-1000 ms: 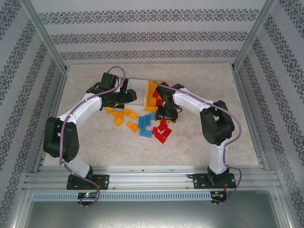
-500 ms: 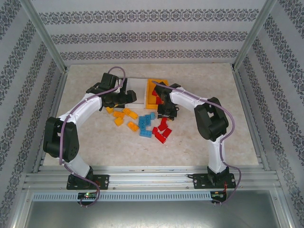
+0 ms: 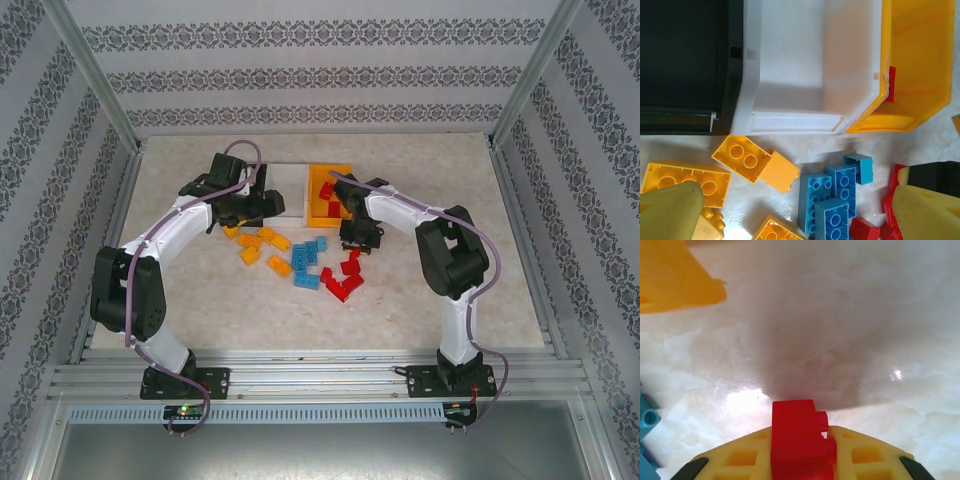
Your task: Sort the legos into containers by color
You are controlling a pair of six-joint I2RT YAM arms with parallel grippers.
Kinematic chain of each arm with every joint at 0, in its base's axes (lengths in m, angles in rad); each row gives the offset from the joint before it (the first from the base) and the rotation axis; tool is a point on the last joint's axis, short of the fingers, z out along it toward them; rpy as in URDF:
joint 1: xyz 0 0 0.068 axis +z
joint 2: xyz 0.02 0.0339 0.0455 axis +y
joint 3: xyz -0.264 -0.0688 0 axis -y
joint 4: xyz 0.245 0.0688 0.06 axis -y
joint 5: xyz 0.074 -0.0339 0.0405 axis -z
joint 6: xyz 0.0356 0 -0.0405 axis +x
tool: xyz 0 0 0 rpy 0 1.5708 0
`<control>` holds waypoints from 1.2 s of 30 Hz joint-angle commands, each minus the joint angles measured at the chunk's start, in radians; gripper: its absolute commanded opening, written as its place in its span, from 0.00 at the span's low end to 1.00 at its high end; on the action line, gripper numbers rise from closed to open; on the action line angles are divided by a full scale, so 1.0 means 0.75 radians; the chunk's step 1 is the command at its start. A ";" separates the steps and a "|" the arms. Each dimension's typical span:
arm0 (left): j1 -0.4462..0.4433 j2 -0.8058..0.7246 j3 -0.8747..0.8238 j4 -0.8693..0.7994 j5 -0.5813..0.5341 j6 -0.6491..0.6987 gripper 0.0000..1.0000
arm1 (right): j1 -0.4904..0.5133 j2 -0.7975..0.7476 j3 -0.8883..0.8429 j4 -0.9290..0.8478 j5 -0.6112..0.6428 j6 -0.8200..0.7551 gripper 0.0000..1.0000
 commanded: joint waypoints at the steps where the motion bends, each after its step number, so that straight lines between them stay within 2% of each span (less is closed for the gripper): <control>1: 0.022 -0.045 0.002 -0.019 -0.008 0.019 0.97 | -0.029 -0.144 -0.010 -0.062 0.069 0.004 0.19; 6: 0.049 -0.112 -0.036 -0.087 -0.116 -0.032 0.97 | -0.034 -0.269 0.068 -0.138 0.055 -0.011 0.19; 10: 0.100 -0.189 -0.118 -0.119 -0.165 -0.100 0.96 | -0.027 -0.274 0.210 -0.149 0.001 -0.032 0.19; 14: 0.120 -0.216 -0.190 -0.117 -0.119 -0.093 0.94 | -0.030 -0.144 0.387 -0.138 -0.070 -0.056 0.19; 17: 0.113 -0.191 -0.209 -0.128 -0.018 -0.038 0.91 | -0.034 0.002 0.550 -0.159 -0.105 -0.086 0.19; 20: 0.071 -0.160 -0.204 -0.194 -0.020 0.047 0.91 | -0.045 0.130 0.699 -0.189 -0.105 -0.115 0.20; 22: 0.042 -0.138 -0.198 -0.235 -0.044 0.090 0.91 | -0.058 0.198 0.769 -0.203 -0.110 -0.128 0.24; 24: 0.025 -0.112 -0.194 -0.257 -0.051 0.118 0.90 | -0.074 0.251 0.834 -0.214 -0.115 -0.143 0.35; 27: -0.004 -0.084 -0.178 -0.270 -0.052 0.166 0.90 | -0.095 0.276 0.916 -0.248 -0.113 -0.165 0.44; 31: -0.063 -0.005 -0.119 -0.316 -0.101 0.269 0.90 | -0.113 0.191 0.904 -0.265 -0.107 -0.198 0.52; 36: -0.133 0.096 -0.045 -0.407 -0.188 0.395 0.87 | -0.126 -0.032 0.594 -0.200 -0.127 -0.182 0.54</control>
